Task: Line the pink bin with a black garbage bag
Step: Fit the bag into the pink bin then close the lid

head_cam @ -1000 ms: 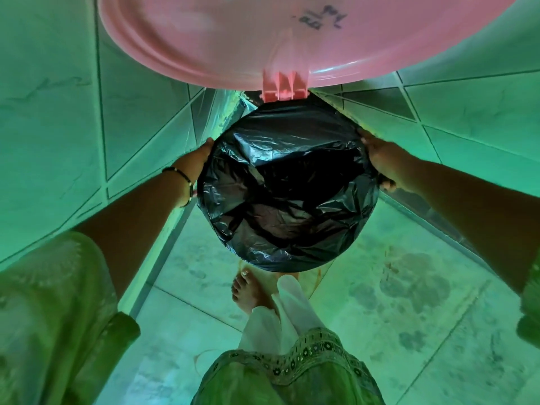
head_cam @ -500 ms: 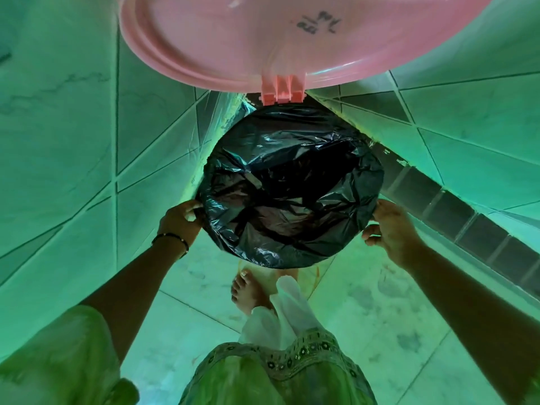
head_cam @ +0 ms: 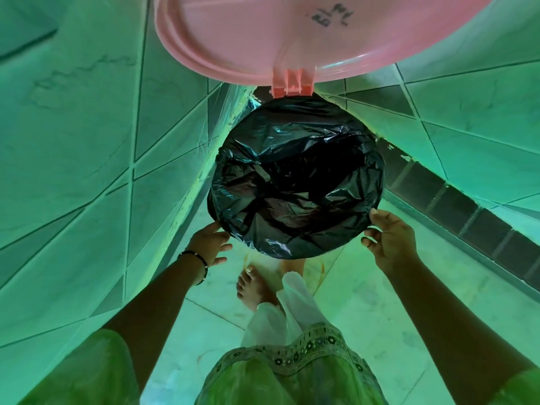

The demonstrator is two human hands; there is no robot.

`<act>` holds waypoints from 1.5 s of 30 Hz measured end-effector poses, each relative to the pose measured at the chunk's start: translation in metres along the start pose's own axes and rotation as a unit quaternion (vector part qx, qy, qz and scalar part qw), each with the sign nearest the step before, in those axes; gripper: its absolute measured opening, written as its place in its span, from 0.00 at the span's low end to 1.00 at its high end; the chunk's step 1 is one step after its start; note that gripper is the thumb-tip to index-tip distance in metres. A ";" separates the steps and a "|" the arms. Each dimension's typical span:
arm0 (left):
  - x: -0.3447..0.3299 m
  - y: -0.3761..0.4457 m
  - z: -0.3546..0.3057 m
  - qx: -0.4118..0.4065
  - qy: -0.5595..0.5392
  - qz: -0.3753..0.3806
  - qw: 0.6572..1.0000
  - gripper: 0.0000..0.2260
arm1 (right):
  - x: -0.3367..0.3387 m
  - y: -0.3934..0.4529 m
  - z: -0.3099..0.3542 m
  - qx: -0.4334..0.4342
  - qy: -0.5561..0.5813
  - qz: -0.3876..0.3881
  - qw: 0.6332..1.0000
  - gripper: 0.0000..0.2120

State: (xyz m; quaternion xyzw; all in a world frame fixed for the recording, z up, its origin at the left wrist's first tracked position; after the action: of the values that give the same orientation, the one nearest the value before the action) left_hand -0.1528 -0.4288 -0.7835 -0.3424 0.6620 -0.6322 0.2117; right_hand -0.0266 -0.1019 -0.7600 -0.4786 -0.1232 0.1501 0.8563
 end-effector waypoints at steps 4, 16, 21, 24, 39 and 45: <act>-0.014 0.000 0.003 -0.009 -0.063 0.012 0.998 0.23 | 0.019 0.015 -0.015 -0.080 0.057 -0.064 0.993 0.08; 0.047 -0.052 -0.020 -0.060 0.087 -0.294 0.950 0.12 | -0.020 -0.037 0.043 0.105 -0.138 -0.042 0.984 0.16; 0.055 -0.124 -0.084 -0.175 0.076 -0.361 0.913 0.24 | -0.075 -0.124 0.116 0.350 -0.289 0.024 0.891 0.14; 0.054 -0.206 -0.151 -0.381 0.112 -0.442 0.804 0.29 | -0.113 -0.203 0.173 0.556 -0.290 0.062 0.777 0.19; 0.058 -0.290 -0.229 -0.615 0.281 -0.426 0.601 0.17 | -0.194 -0.262 0.189 0.643 -0.487 0.254 0.533 0.17; 0.015 -0.234 -0.162 -0.573 0.429 -0.376 0.588 0.29 | -0.153 -0.233 0.119 0.581 -0.589 0.296 0.478 0.29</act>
State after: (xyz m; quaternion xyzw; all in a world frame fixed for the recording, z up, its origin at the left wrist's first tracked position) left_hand -0.2352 -0.3195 -0.5338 -0.3010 0.7136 -0.2189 -0.5935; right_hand -0.1778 -0.1821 -0.5100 0.3210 -0.3342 0.6784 0.5701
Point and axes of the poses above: each hand's wrist, its own y-axis towards the middle knuckle, its own x-axis out of the back of the hand, z = x × y, the point moved 10 cm from there along y, towards the middle knuckle, and after that the axes turned 15 degrees about y, right-handed, at the moved point
